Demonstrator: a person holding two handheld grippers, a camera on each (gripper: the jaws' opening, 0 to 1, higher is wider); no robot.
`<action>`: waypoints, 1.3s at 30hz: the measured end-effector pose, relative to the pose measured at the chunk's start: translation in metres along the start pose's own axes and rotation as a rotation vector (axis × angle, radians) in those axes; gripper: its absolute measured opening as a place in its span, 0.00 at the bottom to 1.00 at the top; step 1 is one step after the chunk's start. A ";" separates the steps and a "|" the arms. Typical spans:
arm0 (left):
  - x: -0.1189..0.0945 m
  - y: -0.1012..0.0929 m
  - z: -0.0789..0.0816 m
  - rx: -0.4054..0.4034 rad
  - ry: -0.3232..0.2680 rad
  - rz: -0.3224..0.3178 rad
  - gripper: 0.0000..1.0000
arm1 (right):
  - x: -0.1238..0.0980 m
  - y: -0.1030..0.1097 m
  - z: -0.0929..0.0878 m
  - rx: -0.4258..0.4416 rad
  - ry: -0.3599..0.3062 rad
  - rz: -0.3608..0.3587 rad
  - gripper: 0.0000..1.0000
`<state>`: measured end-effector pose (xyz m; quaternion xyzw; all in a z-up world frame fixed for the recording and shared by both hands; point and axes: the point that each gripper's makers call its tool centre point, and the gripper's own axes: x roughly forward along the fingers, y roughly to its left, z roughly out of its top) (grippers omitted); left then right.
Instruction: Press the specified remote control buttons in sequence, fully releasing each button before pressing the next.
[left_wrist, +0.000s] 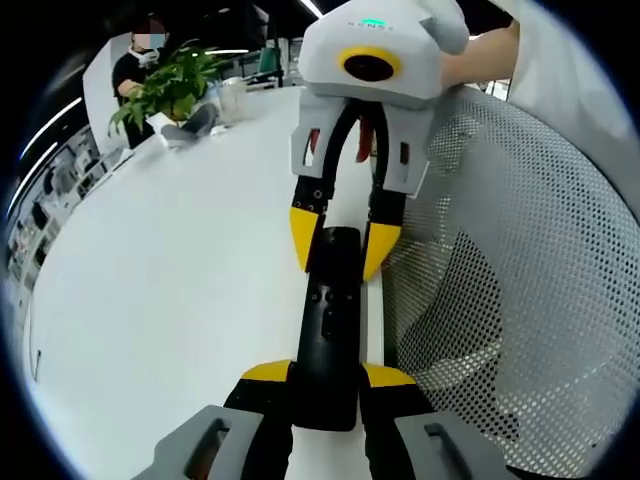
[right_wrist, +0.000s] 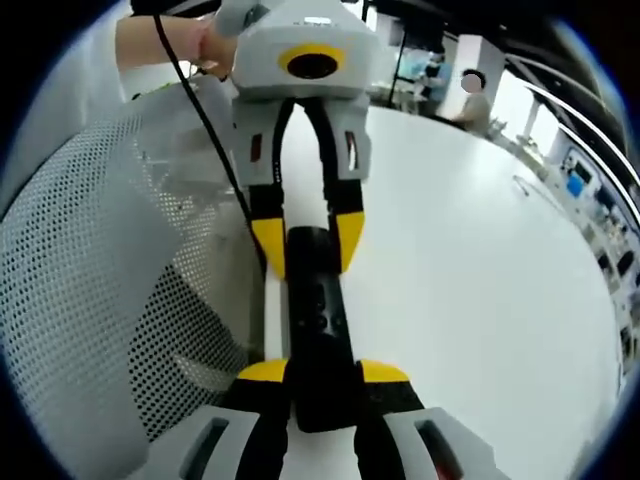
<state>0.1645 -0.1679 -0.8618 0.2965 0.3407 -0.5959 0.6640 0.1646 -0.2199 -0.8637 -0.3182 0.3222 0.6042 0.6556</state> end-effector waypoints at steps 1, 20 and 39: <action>0.000 0.000 0.000 0.000 0.000 0.001 0.25 | 0.000 0.000 0.000 0.014 -0.003 0.001 0.22; 0.001 0.000 0.000 -0.003 0.045 0.016 0.25 | 0.000 0.000 0.000 0.015 -0.016 0.009 0.21; 0.001 0.001 0.002 -0.064 0.018 0.097 0.26 | 0.001 0.002 0.000 0.025 -0.023 0.006 0.22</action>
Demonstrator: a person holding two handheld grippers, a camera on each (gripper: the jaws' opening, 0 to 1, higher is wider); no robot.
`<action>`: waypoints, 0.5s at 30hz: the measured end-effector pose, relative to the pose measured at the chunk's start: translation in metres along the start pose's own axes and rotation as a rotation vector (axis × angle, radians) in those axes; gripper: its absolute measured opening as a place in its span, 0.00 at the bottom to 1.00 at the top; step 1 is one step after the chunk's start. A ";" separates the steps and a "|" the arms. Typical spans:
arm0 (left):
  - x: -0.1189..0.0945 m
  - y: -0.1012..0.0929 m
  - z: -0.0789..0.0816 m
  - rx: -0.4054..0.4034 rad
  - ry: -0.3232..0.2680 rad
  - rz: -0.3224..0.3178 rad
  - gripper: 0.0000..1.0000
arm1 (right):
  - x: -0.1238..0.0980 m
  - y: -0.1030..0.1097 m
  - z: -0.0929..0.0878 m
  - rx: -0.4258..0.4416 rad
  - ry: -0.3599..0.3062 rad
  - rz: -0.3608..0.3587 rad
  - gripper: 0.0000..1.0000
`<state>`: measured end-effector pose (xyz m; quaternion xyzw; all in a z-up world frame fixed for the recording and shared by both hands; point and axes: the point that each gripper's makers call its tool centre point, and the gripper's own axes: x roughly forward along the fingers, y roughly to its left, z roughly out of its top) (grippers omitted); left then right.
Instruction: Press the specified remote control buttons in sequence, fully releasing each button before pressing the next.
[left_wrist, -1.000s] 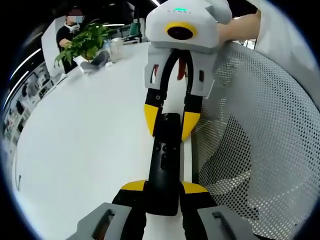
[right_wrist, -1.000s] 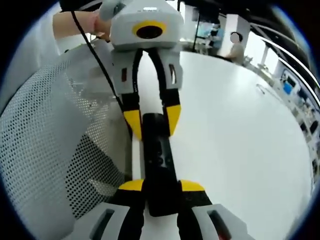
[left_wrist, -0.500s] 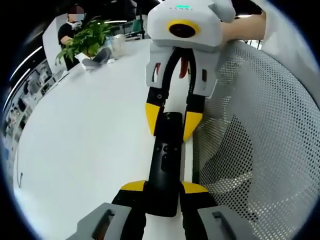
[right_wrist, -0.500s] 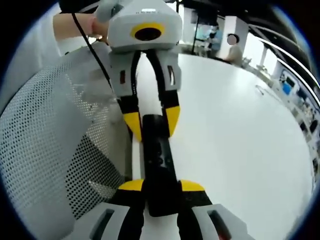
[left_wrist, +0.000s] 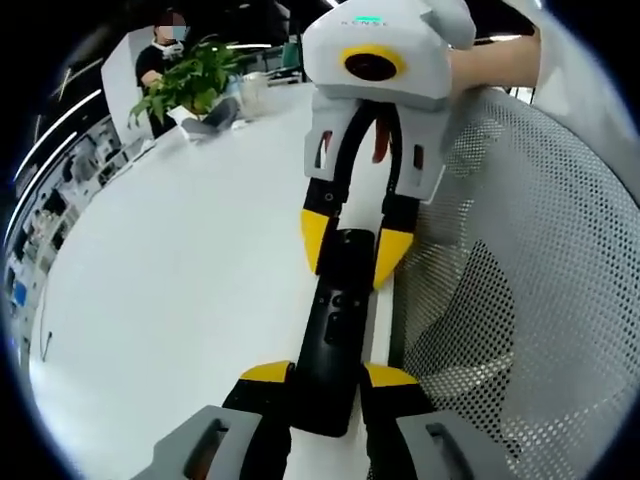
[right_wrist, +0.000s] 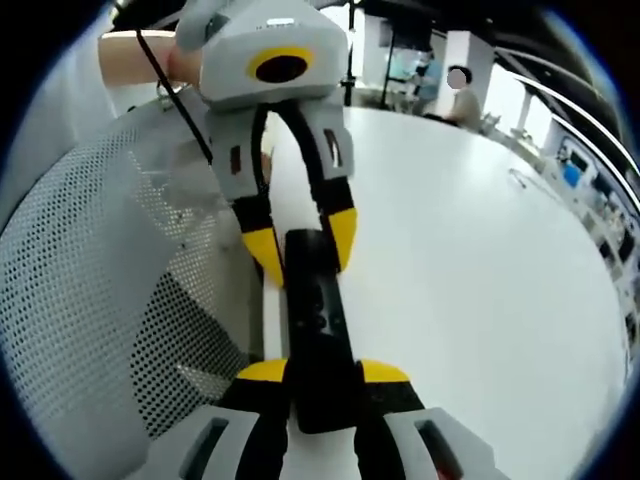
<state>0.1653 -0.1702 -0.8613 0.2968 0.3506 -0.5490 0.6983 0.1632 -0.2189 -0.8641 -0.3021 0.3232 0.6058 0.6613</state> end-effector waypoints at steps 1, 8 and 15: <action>0.000 0.000 0.000 -0.004 0.000 -0.001 0.26 | 0.000 0.000 0.000 0.000 0.000 0.000 0.22; 0.000 0.001 0.000 -0.016 0.011 -0.009 0.26 | 0.000 0.000 0.000 0.003 -0.002 -0.002 0.22; 0.000 0.003 -0.002 -0.056 0.004 -0.003 0.28 | 0.000 0.000 0.000 0.005 -0.003 -0.003 0.22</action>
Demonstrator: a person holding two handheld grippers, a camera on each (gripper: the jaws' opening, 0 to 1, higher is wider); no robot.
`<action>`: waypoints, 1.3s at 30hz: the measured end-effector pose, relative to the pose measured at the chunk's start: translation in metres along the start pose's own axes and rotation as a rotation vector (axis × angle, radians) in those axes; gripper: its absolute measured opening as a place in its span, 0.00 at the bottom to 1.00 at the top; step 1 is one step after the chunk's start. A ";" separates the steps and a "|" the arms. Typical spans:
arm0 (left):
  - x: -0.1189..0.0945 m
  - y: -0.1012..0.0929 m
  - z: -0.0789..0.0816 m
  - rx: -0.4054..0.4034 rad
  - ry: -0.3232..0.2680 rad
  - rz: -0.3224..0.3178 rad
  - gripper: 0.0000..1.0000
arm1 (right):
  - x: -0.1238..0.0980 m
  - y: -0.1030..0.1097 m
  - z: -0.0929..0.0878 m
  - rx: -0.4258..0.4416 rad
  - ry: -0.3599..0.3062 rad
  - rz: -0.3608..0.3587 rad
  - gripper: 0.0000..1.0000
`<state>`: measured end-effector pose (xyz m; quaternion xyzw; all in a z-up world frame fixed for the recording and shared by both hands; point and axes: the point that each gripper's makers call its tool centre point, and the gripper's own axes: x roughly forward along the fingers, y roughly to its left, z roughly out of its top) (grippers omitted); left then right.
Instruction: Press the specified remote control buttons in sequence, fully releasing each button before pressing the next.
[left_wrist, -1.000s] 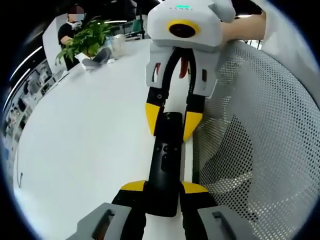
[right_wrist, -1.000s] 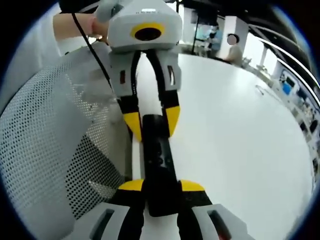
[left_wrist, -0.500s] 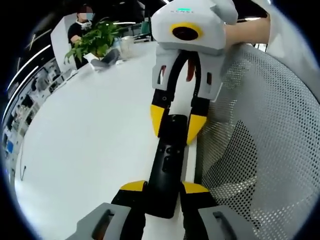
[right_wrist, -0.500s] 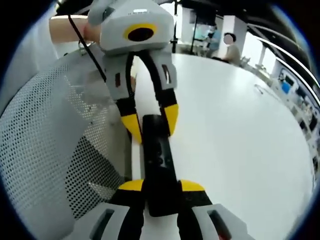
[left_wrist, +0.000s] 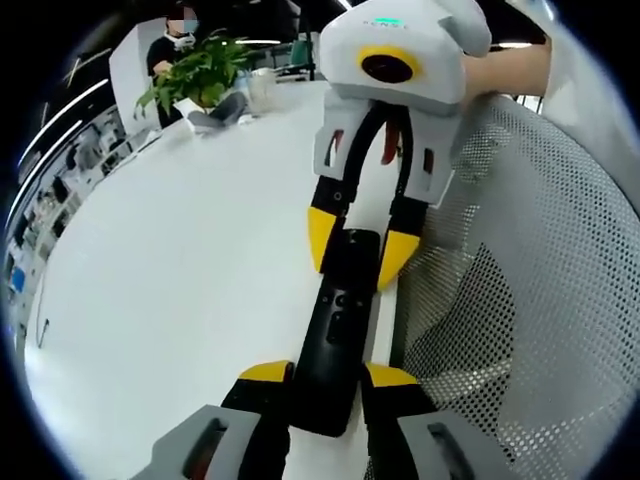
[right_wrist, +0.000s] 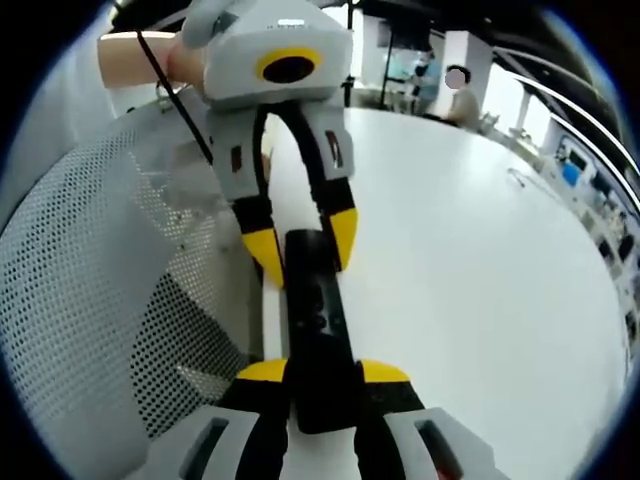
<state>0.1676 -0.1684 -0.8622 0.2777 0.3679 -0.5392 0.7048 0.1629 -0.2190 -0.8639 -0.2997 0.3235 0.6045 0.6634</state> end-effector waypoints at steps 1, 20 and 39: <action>0.000 0.001 0.000 -0.011 -0.003 -0.001 0.28 | 0.000 0.000 0.000 0.000 0.000 -0.001 0.22; -0.005 0.002 -0.002 -0.097 -0.032 0.032 0.46 | 0.000 0.000 0.001 0.006 -0.005 -0.001 0.22; -0.040 0.018 0.007 -0.258 -0.187 0.121 0.68 | 0.001 0.000 0.001 0.005 -0.011 -0.002 0.22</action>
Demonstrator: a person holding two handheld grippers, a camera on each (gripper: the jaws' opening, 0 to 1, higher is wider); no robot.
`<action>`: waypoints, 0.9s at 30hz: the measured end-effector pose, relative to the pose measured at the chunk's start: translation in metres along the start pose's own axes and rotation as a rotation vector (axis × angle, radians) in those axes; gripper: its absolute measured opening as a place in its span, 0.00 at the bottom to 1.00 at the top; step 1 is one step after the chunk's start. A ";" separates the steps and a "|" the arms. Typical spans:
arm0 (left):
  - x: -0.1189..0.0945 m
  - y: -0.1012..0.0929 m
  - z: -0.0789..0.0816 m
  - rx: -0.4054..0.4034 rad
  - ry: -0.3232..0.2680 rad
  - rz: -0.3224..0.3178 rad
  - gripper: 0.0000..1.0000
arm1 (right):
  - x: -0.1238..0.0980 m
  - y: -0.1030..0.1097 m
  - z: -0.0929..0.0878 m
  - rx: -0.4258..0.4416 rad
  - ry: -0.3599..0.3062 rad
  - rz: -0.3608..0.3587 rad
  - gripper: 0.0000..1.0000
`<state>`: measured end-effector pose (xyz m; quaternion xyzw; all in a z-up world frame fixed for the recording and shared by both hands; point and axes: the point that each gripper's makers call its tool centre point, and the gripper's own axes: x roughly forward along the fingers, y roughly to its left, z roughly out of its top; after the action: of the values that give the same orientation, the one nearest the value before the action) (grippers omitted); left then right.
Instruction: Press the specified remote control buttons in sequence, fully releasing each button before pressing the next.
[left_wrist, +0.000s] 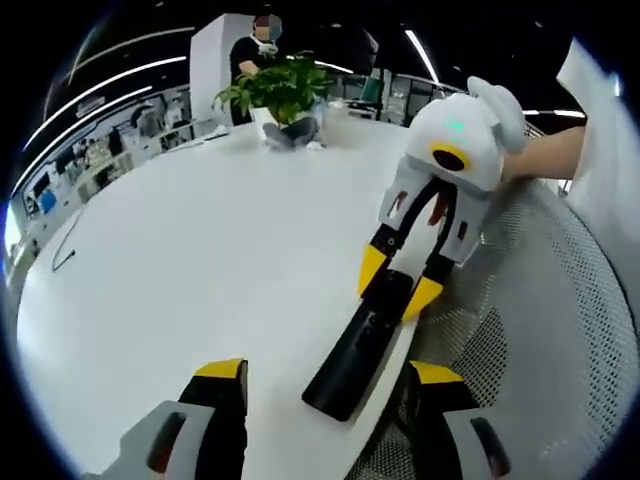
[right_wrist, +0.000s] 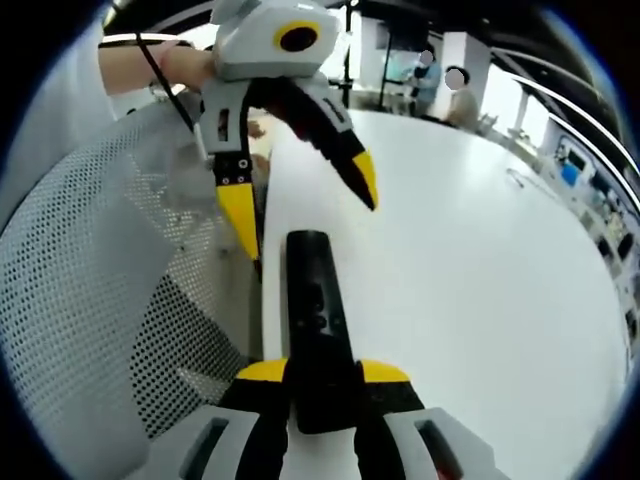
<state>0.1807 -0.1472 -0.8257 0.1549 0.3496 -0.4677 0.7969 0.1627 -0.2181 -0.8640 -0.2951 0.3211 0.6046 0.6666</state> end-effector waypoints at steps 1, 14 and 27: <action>-0.001 0.000 0.001 -0.003 -0.008 0.006 0.69 | 0.000 0.000 0.000 0.000 0.000 0.000 0.22; -0.019 0.008 0.029 -0.061 -0.140 0.068 0.77 | 0.000 -0.001 0.000 0.001 -0.002 -0.001 0.22; -0.052 0.018 0.070 -0.168 -0.383 0.136 0.85 | 0.000 -0.001 0.001 0.001 -0.005 0.000 0.22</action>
<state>0.2085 -0.1447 -0.7412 0.0196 0.2184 -0.4029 0.8886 0.1638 -0.2178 -0.8637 -0.2934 0.3196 0.6050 0.6677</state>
